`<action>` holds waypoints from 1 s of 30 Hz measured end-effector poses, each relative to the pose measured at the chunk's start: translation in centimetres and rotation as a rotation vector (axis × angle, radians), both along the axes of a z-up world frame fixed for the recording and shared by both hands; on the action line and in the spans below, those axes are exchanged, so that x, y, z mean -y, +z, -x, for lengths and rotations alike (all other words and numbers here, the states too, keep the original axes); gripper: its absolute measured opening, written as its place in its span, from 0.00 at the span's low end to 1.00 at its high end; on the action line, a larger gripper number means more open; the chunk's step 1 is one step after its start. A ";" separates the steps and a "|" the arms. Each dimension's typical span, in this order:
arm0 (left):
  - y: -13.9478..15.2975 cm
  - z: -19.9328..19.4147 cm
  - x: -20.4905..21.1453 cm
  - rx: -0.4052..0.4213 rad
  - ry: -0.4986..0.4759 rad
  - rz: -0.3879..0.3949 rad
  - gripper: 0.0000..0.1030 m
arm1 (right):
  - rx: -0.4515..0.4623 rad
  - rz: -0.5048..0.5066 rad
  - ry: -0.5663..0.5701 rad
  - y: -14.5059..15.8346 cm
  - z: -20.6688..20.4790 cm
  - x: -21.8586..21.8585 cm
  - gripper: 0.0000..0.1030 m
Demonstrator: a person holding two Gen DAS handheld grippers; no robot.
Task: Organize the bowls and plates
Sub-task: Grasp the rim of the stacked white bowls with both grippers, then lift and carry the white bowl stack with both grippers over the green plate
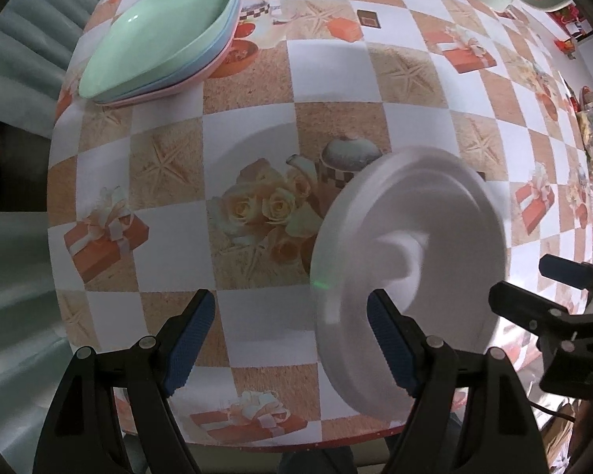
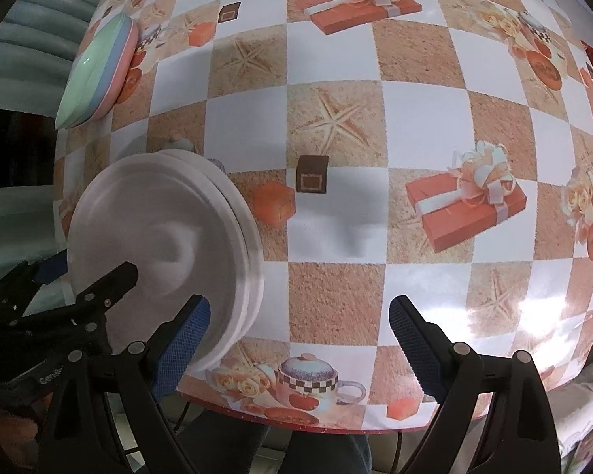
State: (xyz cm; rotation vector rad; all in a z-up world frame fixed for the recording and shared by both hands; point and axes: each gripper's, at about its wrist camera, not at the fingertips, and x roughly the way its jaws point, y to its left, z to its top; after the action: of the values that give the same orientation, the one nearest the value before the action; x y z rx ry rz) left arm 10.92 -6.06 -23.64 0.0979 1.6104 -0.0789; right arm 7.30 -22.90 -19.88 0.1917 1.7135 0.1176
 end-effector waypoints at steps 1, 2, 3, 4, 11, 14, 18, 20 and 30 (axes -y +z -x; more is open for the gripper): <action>-0.3 -0.1 0.0 -0.004 0.001 -0.005 0.80 | -0.003 0.000 0.001 -0.2 -0.2 -0.1 0.90; -0.7 -0.1 -0.1 -0.007 0.002 -0.007 0.80 | -0.007 -0.005 0.001 -0.4 -0.4 -0.2 0.90; -0.9 -0.3 -0.4 -0.006 0.005 -0.005 0.80 | -0.011 -0.012 -0.002 -0.7 -0.6 -0.4 0.90; -1.0 -0.3 -0.4 -0.003 0.007 -0.002 0.80 | -0.014 -0.020 -0.008 -0.9 -0.8 -0.4 0.90; -2.0 -0.3 -0.2 -0.009 0.000 -0.003 0.80 | -0.005 -0.055 0.014 -1.8 -2.0 -1.5 0.90; -2.6 -0.3 -0.2 -0.020 0.006 0.006 0.80 | -0.011 -0.061 0.022 -2.2 -2.2 -1.9 0.90; -3.2 -0.1 0.4 -0.026 -0.002 0.012 0.79 | -0.015 -0.064 0.032 -3.0 -2.6 -3.2 0.90; -3.6 0.0 0.4 -0.034 -0.002 0.016 0.79 | -0.018 -0.075 0.035 -3.3 -2.5 -3.4 0.90; -5.2 1.0 1.1 -0.066 0.013 0.067 0.67 | -0.036 -0.115 0.021 -3.6 -2.3 -2.8 0.51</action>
State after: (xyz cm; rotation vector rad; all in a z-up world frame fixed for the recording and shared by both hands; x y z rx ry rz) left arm 9.88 -7.13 -28.81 0.0330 1.6720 -0.1272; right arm 9.63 -20.14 -23.45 0.2619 1.7463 0.2299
